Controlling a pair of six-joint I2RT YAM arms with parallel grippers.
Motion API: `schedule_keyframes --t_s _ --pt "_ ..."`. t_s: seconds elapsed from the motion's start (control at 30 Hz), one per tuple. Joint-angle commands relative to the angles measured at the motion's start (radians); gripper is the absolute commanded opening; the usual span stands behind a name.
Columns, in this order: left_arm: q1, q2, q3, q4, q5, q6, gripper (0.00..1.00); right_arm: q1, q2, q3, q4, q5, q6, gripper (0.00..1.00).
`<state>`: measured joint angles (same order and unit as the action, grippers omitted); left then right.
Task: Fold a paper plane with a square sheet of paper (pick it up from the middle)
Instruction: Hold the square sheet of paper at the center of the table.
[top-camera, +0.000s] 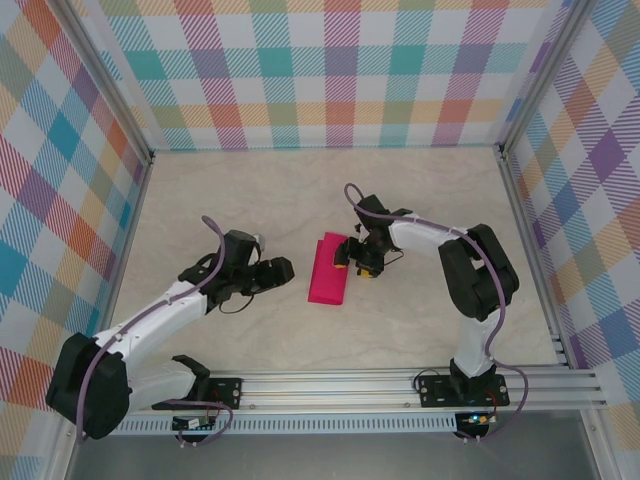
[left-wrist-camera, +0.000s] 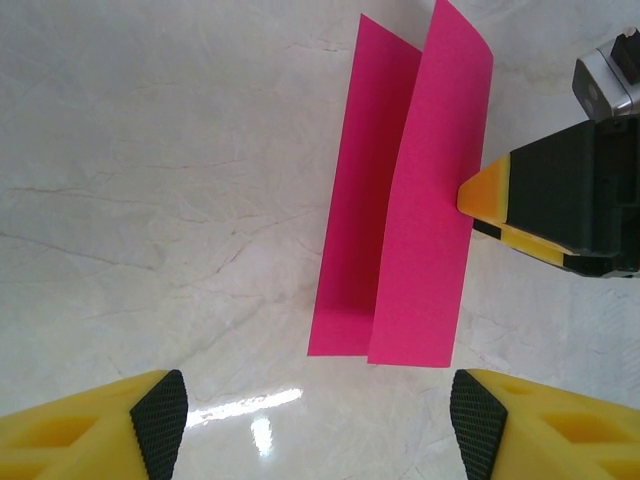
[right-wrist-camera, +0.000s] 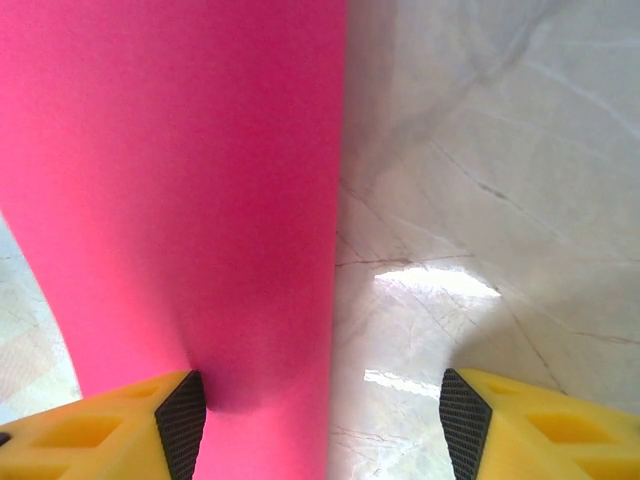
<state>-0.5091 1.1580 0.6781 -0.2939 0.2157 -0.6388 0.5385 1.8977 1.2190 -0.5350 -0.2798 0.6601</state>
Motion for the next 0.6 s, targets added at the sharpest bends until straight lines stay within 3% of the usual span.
schedule_keyframes --t_s 0.0,0.57 --pt "-0.023 0.036 0.045 0.045 -0.036 -0.007 0.73 0.012 0.039 0.043 -0.078 0.045 -0.032 0.67" --pt "-0.036 0.091 0.067 0.027 -0.091 -0.022 0.66 0.077 0.118 0.151 -0.188 0.163 -0.034 0.73"
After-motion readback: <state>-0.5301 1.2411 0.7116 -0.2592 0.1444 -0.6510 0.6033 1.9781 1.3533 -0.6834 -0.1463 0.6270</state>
